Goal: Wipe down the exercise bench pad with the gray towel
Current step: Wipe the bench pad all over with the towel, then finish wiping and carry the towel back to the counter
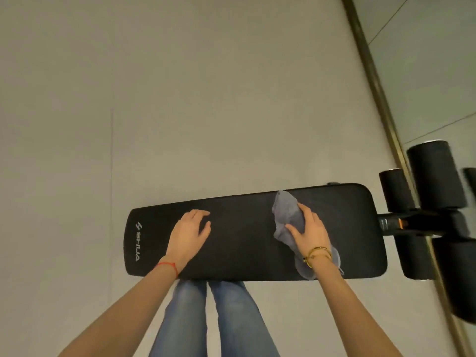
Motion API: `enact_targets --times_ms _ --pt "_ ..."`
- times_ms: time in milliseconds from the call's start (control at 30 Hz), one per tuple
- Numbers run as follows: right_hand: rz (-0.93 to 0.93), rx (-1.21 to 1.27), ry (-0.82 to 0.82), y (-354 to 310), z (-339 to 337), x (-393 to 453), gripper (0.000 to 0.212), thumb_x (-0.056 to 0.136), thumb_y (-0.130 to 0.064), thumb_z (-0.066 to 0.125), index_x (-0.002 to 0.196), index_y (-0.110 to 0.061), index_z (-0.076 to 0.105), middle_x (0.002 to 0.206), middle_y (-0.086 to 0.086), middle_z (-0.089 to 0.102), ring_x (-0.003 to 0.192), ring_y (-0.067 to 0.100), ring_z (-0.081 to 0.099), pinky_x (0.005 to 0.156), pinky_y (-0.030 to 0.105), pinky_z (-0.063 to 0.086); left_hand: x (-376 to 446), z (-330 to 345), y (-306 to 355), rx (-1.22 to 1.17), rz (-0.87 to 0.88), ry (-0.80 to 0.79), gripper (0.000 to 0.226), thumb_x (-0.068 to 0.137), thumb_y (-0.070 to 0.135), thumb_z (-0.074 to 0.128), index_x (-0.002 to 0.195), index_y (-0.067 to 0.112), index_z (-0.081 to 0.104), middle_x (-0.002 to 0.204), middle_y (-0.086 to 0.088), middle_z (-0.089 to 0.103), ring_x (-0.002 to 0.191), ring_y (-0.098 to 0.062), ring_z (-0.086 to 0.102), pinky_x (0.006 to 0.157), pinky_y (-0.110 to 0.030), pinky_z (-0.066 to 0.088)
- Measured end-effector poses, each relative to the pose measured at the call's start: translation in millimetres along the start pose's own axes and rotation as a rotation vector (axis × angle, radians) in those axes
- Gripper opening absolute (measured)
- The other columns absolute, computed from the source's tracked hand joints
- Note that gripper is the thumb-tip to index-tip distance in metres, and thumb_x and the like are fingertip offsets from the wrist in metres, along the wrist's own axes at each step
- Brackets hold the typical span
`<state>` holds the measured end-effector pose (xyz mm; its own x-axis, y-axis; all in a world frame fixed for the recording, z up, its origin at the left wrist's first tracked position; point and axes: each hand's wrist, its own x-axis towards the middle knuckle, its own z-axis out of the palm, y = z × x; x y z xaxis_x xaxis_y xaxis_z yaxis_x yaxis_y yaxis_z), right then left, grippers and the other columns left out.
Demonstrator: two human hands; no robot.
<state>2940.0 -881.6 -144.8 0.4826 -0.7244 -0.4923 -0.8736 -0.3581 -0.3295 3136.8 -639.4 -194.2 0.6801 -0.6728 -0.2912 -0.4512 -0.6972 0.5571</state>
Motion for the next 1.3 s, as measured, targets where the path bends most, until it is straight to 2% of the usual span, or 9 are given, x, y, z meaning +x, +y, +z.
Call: enact_targets --times_ms 233,333,433,567,767,933,1000,1133,1300 --pt "0.260 0.175 0.078 17 -8 -148 0.072 0.080 -0.050 0.067 0.139 -0.023 0.035 0.131 0.008 0.052 0.114 0.027 0.057 0.098 0.038 0.050 -51 -71 14 -0.027 0.096 -0.135 0.029 0.094 0.028 0.055 0.120 0.021 0.063 0.118 0.006 0.064 0.107 -0.011 0.060 0.090 -0.025 0.047" --pt "0.396 0.277 0.106 28 19 -211 0.067 0.082 -0.049 0.065 0.137 -0.022 0.038 0.130 0.009 0.054 0.112 0.029 0.058 0.098 0.037 0.049 -70 -81 3 -0.044 0.093 -0.230 0.024 0.093 0.024 0.055 0.115 0.022 0.065 0.113 0.005 0.067 0.101 -0.010 0.062 0.087 -0.022 0.046" --pt "0.524 0.471 0.150 32 55 -278 0.054 0.087 -0.037 0.064 0.133 -0.018 0.044 0.129 0.011 0.056 0.114 0.028 0.056 0.093 0.028 0.041 -86 -83 -7 -0.037 0.114 -0.298 0.020 0.092 0.020 0.056 0.108 0.020 0.068 0.104 0.001 0.070 0.092 -0.012 0.064 0.082 -0.022 0.045" --pt "0.724 0.566 0.279 31 114 -369 0.060 0.085 -0.037 0.065 0.138 -0.021 0.039 0.129 0.012 0.054 0.113 0.033 0.056 0.095 0.037 0.044 -104 -76 -10 0.051 0.208 -0.436 0.020 0.092 0.016 0.057 0.108 0.014 0.069 0.100 -0.003 0.071 0.085 -0.013 0.062 0.083 -0.026 0.049" --pt "1.112 0.759 0.262 22 221 -493 0.063 0.078 -0.048 0.063 0.132 -0.031 0.036 0.122 0.009 0.059 0.103 0.032 0.060 0.088 0.045 0.051 -131 -46 17 0.302 0.397 -0.681 0.025 0.092 0.016 0.058 0.113 0.008 0.069 0.110 -0.010 0.071 0.104 -0.024 0.065 0.091 -0.025 0.043" --pt "1.408 1.097 0.371 -19 297 -571 0.058 0.082 -0.040 0.066 0.130 -0.016 0.046 0.121 0.016 0.061 0.106 0.037 0.058 0.086 0.039 0.048 -176 0 68 0.452 0.617 -0.827 0.025 0.091 0.017 0.058 0.111 0.008 0.069 0.109 -0.011 0.072 0.105 -0.026 0.066 0.093 -0.030 0.046" --pt "1.532 1.264 0.425 -27 320 -592 0.055 0.083 -0.034 0.068 0.128 -0.010 0.048 0.121 0.020 0.061 0.108 0.038 0.058 0.088 0.041 0.047 -199 24 87 0.499 0.682 -0.866 0.023 0.090 0.018 0.059 0.108 0.010 0.071 0.106 -0.011 0.073 0.104 -0.027 0.066 0.091 -0.030 0.047" --pt "1.720 1.509 0.491 -28 350 -638 0.055 0.083 -0.034 0.068 0.128 -0.009 0.049 0.118 0.021 0.062 0.105 0.038 0.058 0.088 0.042 0.048 -258 76 115 0.628 0.786 -0.936 0.025 0.090 0.019 0.058 0.109 0.010 0.072 0.112 -0.013 0.071 0.110 -0.029 0.064 0.095 -0.034 0.047" --pt "1.830 1.621 0.592 10 360 -695 0.059 0.082 -0.033 0.068 0.133 -0.009 0.047 0.125 0.021 0.059 0.111 0.039 0.056 0.092 0.041 0.046 -332 132 136 0.727 0.893 -1.012 0.026 0.093 0.015 0.057 0.113 0.003 0.070 0.118 -0.017 0.069 0.115 -0.030 0.062 0.097 -0.031 0.042"
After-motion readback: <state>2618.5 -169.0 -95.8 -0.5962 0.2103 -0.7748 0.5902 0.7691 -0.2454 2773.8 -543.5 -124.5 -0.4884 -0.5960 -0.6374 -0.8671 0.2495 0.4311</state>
